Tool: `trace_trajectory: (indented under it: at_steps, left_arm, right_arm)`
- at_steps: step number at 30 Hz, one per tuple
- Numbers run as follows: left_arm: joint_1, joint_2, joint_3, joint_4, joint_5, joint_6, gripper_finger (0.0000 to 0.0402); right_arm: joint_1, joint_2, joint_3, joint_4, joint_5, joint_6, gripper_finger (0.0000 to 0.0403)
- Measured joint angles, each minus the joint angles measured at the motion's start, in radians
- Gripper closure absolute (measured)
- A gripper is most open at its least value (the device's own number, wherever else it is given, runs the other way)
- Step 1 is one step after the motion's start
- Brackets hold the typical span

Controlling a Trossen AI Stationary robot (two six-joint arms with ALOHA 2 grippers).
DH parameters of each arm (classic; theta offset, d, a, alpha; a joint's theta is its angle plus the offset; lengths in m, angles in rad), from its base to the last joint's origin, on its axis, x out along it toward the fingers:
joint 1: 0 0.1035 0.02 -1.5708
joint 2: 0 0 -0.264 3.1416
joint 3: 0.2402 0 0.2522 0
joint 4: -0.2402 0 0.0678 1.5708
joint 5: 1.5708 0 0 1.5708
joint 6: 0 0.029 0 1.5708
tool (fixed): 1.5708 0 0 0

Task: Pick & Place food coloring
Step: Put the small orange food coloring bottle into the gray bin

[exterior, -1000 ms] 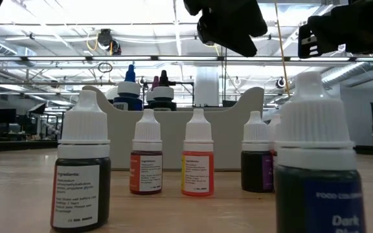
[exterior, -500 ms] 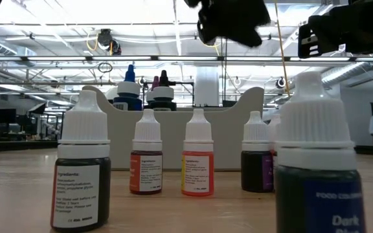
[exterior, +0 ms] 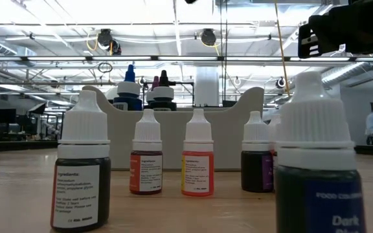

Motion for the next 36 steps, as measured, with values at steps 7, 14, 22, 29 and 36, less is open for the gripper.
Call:
trace_trajectory:
  at_steps: [7, 14, 22, 29, 36]
  left_arm:
    - [-0.022, 0.000, 0.000, 0.003, -0.025, 0.006, 0.0269]
    - [-0.022, 0.000, 0.000, 0.007, -0.074, 0.007, 0.0187]
    - [-0.024, 0.000, 0.000, 0.007, -0.032, -0.081, 0.0161]
    - [-0.019, 0.000, 0.000, 0.016, -0.042, -0.102, 0.0160]
    - [0.002, 0.000, 0.000, 0.102, -0.083, -0.098, 0.0160]
  right_arm:
    - [0.000, 0.000, 0.000, 0.000, 0.000, 0.000, 0.0314]
    - [0.000, 0.000, 0.000, 0.017, 0.001, -0.016, 0.0314]
    - [0.000, 0.000, 0.000, 0.053, 0.001, 0.021, 0.0314]
    - [0.000, 0.000, 0.000, 0.046, 0.001, 0.067, 0.0314]
    - [0.000, 0.000, 0.000, 0.045, 0.001, 0.055, 0.0314]
